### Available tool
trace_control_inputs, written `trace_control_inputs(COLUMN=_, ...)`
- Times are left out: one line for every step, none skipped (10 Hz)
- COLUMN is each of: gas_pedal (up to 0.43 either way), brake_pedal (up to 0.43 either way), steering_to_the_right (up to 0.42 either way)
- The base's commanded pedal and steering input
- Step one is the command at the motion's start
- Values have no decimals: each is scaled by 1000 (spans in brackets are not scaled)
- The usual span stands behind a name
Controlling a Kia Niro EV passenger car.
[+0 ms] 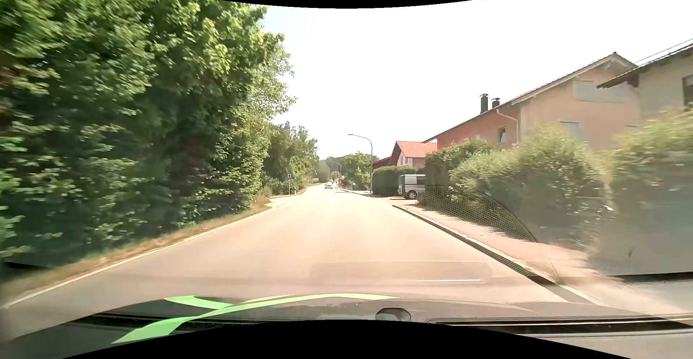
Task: Follow the waypoints while adhering to traffic rules and regulations
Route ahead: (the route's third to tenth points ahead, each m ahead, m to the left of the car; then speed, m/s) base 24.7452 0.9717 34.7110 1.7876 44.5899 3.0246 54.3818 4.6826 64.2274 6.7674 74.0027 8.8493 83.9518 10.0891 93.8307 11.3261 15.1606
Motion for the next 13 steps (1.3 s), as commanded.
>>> trace_control_inputs(gas_pedal=209, brake_pedal=0, steering_to_the_right=-21)
trace_control_inputs(gas_pedal=220, brake_pedal=0, steering_to_the_right=-21)
trace_control_inputs(gas_pedal=220, brake_pedal=0, steering_to_the_right=-21)
trace_control_inputs(gas_pedal=228, brake_pedal=0, steering_to_the_right=-21)
trace_control_inputs(gas_pedal=228, brake_pedal=0, steering_to_the_right=-21)
trace_control_inputs(gas_pedal=228, brake_pedal=0, steering_to_the_right=-21)
trace_control_inputs(gas_pedal=240, brake_pedal=0, steering_to_the_right=-21)
trace_control_inputs(gas_pedal=240, brake_pedal=0, steering_to_the_right=-21)
trace_control_inputs(gas_pedal=240, brake_pedal=0, steering_to_the_right=-21)
trace_control_inputs(gas_pedal=240, brake_pedal=0, steering_to_the_right=-21)
trace_control_inputs(gas_pedal=240, brake_pedal=0, steering_to_the_right=-21)
trace_control_inputs(gas_pedal=240, brake_pedal=0, steering_to_the_right=-21)
trace_control_inputs(gas_pedal=248, brake_pedal=0, steering_to_the_right=-21)
